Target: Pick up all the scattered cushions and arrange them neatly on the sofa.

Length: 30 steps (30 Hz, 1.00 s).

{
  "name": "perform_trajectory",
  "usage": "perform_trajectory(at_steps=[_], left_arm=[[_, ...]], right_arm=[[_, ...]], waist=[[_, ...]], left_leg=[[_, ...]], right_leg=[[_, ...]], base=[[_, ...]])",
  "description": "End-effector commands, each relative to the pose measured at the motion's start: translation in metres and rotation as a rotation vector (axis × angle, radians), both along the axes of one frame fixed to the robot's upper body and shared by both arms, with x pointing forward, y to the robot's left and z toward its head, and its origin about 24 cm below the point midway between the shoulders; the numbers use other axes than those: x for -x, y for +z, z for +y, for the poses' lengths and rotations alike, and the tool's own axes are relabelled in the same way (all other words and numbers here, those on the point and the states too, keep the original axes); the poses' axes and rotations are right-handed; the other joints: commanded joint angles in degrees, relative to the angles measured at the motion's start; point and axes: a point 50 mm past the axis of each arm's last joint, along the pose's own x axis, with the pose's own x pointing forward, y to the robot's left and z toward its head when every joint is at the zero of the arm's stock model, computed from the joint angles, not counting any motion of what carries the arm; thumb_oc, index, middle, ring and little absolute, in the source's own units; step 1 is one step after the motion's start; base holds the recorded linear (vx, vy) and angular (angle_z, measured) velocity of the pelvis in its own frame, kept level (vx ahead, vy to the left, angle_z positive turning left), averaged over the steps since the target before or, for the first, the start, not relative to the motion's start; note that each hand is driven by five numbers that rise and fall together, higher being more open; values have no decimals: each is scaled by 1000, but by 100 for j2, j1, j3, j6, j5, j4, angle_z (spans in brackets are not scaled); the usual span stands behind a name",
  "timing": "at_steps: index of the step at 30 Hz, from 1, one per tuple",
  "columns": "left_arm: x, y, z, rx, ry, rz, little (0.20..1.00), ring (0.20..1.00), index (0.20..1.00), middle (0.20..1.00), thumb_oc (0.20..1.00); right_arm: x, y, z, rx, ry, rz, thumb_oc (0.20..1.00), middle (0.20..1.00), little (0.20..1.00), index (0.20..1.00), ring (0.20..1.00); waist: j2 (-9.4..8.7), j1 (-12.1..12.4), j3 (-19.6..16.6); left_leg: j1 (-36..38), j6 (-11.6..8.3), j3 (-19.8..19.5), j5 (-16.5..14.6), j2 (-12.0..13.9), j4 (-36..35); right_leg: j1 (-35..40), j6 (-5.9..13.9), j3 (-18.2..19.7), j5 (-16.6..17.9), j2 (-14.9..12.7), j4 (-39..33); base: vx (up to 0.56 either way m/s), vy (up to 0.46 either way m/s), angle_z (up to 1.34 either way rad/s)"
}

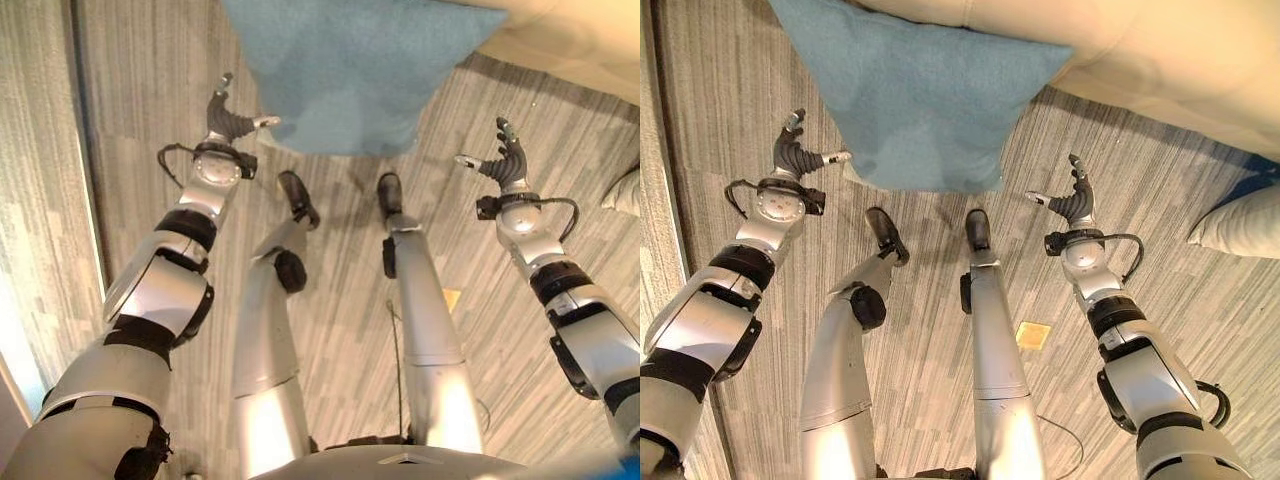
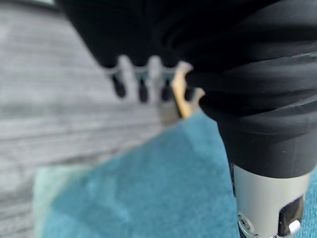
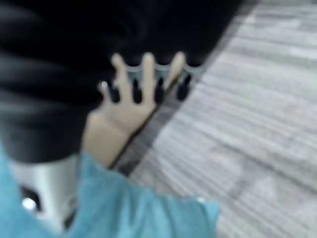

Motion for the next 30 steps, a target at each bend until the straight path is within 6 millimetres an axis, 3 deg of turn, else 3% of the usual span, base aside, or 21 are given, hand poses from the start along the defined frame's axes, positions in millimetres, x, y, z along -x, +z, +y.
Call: perform_trajectory(at_steps=[1,11,17,23,30], left_arm=[[9,-4,34,-32,122,-10,1000,1000,1000,1000,1000],[4,47,32,-88,110,-96,1000,1000,1000,1000,1000],[2,73,16,-52,54,-180,1000,1000,1000,1000,1000],[0,80,5,-1,24,-202,1000,1000,1000,1000,1000],[-6,79,-25,13,-42,-198,1000,1000,1000,1000,1000]], right_arm=[[4,10,4,-34,42,-83,1000,1000,1000,1000,1000],[-1,29,-2,-93,48,-120,1000,1000,1000,1000,1000],[1,35,-14,-162,43,-149,1000,1000,1000,1000,1000],[2,46,-14,-205,52,-196,1000,1000,1000,1000,1000],[0,63,5,-190,104,-258,1000,1000,1000,1000,1000]], waist=[[57,-56,-317],[125,-38,-432],[163,-28,-473],[179,-42,-462],[198,-18,-391]], left_leg=[[279,-307,-211,-900,130,351],[-188,-310,-184,-833,83,348],[-595,-295,-238,-866,120,551],[-772,-265,-247,-910,156,710],[-849,-235,-317,-944,185,844]], right_leg=[[313,235,211,240,-272,-486],[-174,293,210,259,-401,-398],[-552,315,233,250,-414,-234],[-756,335,281,270,-391,-132],[-761,324,249,265,-344,-117]], base=[[14,13,-7],[30,34,0],[25,7,0],[18,10,-1],[19,-3,-4]])
